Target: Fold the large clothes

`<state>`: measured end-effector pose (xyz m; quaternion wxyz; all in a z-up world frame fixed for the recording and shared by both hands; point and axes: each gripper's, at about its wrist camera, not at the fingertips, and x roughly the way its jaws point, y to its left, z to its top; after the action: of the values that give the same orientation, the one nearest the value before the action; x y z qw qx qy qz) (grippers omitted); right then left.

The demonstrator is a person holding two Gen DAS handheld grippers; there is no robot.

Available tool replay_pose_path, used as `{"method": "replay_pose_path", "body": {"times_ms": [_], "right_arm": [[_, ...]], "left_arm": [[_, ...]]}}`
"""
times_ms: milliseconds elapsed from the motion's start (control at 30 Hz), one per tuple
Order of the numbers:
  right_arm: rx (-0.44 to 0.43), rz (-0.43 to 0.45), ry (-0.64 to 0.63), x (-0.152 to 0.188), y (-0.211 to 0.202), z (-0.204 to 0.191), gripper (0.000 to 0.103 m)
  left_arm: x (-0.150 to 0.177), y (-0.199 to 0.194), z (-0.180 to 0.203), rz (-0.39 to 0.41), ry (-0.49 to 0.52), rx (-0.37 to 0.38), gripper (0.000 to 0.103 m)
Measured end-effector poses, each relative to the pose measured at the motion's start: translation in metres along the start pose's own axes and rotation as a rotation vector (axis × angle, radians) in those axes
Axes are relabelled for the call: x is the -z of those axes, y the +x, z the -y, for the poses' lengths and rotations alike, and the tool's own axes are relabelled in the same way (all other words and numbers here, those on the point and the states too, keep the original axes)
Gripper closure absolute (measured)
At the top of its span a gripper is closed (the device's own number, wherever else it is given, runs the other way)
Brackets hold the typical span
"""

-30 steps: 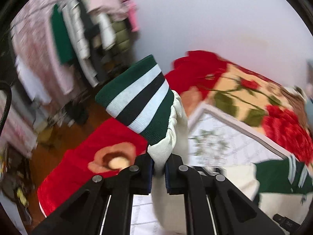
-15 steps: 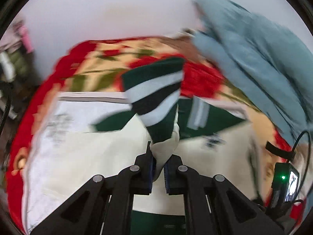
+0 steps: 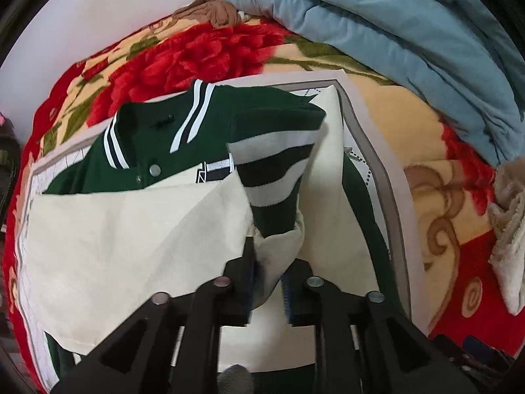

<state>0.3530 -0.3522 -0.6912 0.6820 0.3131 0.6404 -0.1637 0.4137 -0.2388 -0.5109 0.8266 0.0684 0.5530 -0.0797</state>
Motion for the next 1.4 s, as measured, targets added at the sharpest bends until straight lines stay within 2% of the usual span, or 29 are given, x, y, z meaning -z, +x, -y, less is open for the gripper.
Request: {"method": "replay_pose_path", "body": {"times_ms": [33, 67, 100, 267, 333, 400, 467, 567, 600, 700, 733, 767, 800, 867, 900, 933, 1000, 1033, 1100, 1133, 1200, 1267, 1333, 1400], "right_arm": [[-0.011, -0.002, 0.007, -0.001, -0.002, 0.006, 0.022], [-0.024, -0.004, 0.011, -0.001, -0.003, 0.010, 0.022], [-0.035, -0.007, 0.012, -0.002, -0.005, 0.014, 0.022], [-0.100, -0.024, -0.001, -0.006, -0.021, 0.011, 0.022], [-0.165, -0.021, -0.007, -0.009, -0.029, -0.006, 0.022], [-0.265, -0.022, -0.041, -0.016, -0.034, -0.031, 0.022], [-0.338, -0.039, -0.093, -0.024, -0.029, -0.061, 0.022], [-0.437, -0.075, -0.182, -0.036, -0.005, -0.118, 0.022], [-0.438, -0.090, -0.207, -0.035, 0.006, -0.134, 0.022], [-0.317, -0.163, -0.325, -0.039, 0.059, -0.185, 0.023], [-0.241, -0.182, -0.380, -0.037, 0.077, -0.198, 0.036], [-0.183, -0.156, -0.423, -0.035, 0.084, -0.207, 0.041], [-0.163, -0.127, -0.447, -0.034, 0.082, -0.213, 0.054], [-0.138, -0.049, -0.483, -0.033, 0.062, -0.218, 0.090], [-0.146, -0.014, -0.465, -0.036, 0.050, -0.215, 0.096], [-0.157, 0.016, -0.443, -0.040, 0.039, -0.209, 0.097], [-0.140, 0.076, -0.389, -0.052, 0.021, -0.196, 0.097], [-0.118, 0.082, -0.387, -0.057, 0.022, -0.194, 0.097], [-0.082, 0.029, -0.397, -0.066, 0.041, -0.192, 0.097], [-0.080, -0.053, -0.407, -0.070, 0.060, -0.192, 0.095], [-0.143, -0.155, -0.384, -0.082, 0.075, -0.190, 0.093], [-0.202, -0.172, -0.341, -0.088, 0.062, -0.181, 0.083], [-0.197, -0.094, -0.323, -0.087, 0.029, -0.161, 0.055], [-0.155, -0.049, -0.360, -0.078, 0.015, -0.153, 0.051]], "left_arm": [[0.000, 0.000, 0.000, -0.004, 0.000, 0.009, 0.054], [-0.001, 0.001, 0.001, -0.009, -0.002, 0.025, 0.010], [0.000, -0.002, -0.001, -0.006, -0.008, 0.044, 0.001], [0.003, -0.018, -0.016, -0.002, -0.050, 0.064, 0.001], [0.008, -0.032, -0.037, 0.003, -0.087, 0.044, 0.001], [0.014, -0.046, -0.067, 0.012, -0.143, 0.014, 0.001], [0.023, -0.058, -0.108, 0.017, -0.208, -0.062, 0.001], [0.037, -0.065, -0.173, 0.017, -0.301, -0.238, 0.001], [0.043, -0.064, -0.199, 0.010, -0.334, -0.313, 0.001], [0.052, -0.050, -0.249, -0.033, -0.385, -0.476, 0.001], [0.053, -0.043, -0.267, -0.050, -0.412, -0.510, 0.001], [0.054, -0.037, -0.281, -0.058, -0.434, -0.526, 0.001], [0.054, -0.032, -0.292, -0.072, -0.451, -0.539, 0.001], [0.051, -0.029, -0.304, -0.064, -0.478, -0.532, 0.001], [0.047, -0.029, -0.306, -0.044, -0.483, -0.537, 0.001], [0.045, -0.029, -0.308, -0.034, -0.480, -0.542, 0.001], [0.040, -0.021, -0.310, -0.034, -0.468, -0.543, 0.001], [0.037, -0.008, -0.310, -0.059, -0.450, -0.550, 0.001], [0.040, 0.027, -0.314, -0.127, -0.421, -0.570, 0.001], [0.040, 0.039, -0.316, -0.155, -0.407, -0.584, 0.001], [0.042, 0.062, -0.322, -0.204, -0.383, -0.598, 0.001], [0.040, 0.064, -0.327, -0.214, -0.382, -0.600, 0.001], [0.036, 0.048, -0.325, -0.188, -0.375, -0.608, 0.001], [0.035, 0.025, -0.311, -0.136, -0.367, -0.597, 0.001]]}}
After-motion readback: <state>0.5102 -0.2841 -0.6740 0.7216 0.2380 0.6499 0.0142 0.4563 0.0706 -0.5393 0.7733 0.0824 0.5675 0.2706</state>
